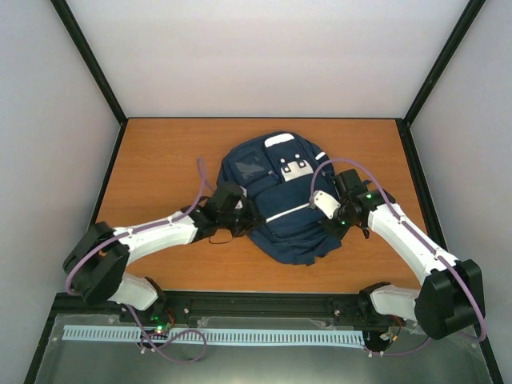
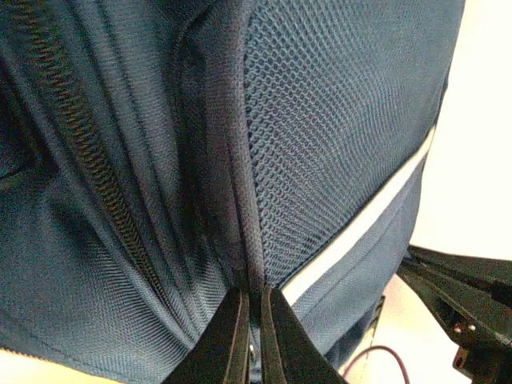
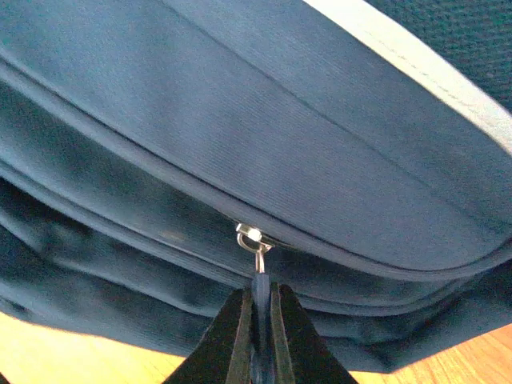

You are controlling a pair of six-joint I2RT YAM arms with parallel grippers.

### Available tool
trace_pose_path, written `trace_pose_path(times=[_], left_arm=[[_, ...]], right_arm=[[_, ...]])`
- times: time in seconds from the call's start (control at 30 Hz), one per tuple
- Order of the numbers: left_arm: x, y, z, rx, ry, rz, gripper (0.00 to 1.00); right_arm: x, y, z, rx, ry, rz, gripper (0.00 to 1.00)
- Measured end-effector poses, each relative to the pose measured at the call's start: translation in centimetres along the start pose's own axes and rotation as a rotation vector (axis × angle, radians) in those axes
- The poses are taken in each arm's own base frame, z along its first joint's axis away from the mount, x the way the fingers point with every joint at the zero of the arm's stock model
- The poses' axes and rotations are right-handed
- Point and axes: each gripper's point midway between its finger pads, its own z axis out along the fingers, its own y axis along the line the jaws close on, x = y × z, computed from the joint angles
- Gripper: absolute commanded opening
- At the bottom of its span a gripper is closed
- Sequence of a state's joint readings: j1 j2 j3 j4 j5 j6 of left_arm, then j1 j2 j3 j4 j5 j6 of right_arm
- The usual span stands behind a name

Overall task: Pack the student bag
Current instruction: Zip the student bag at the center of the board.

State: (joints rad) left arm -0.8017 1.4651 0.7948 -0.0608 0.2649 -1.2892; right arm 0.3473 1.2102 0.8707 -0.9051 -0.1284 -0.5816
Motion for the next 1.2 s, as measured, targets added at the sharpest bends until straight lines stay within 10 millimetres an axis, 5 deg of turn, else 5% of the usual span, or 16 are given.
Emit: trace_pose_path(times=[0.33, 0.47, 0.57, 0.87, 1.2], left_arm=[[-8.1, 5.9, -6.3, -0.104, -0.157, -0.051, 0.03], [-10.1, 7.1, -7.9, -0.163, -0.197, -0.048, 0.47], [-10.8, 7.2, -9.0, -0.194, -0.226, -0.039, 0.57], [-8.4, 3.7, -13.1, -0.091, -0.288, -0.016, 0.59], [-1.5, 2.8, -6.7, -0.133, -0.087, 0.035, 0.6]], right_arm=[[-3.5, 2.9, 1.1, -0.137, -0.048, -0.06, 0.03], [-5.6, 4.3, 1.8, -0.186, -0.048, -0.087, 0.03], [-6.2, 4.7, 2.7, -0.204, -0.023, -0.085, 0.03], [-6.3, 5.3, 3.1, -0.211, -0.007, -0.08, 0.03], [-6.4, 5.4, 3.1, -0.213, -0.008, -0.073, 0.03]])
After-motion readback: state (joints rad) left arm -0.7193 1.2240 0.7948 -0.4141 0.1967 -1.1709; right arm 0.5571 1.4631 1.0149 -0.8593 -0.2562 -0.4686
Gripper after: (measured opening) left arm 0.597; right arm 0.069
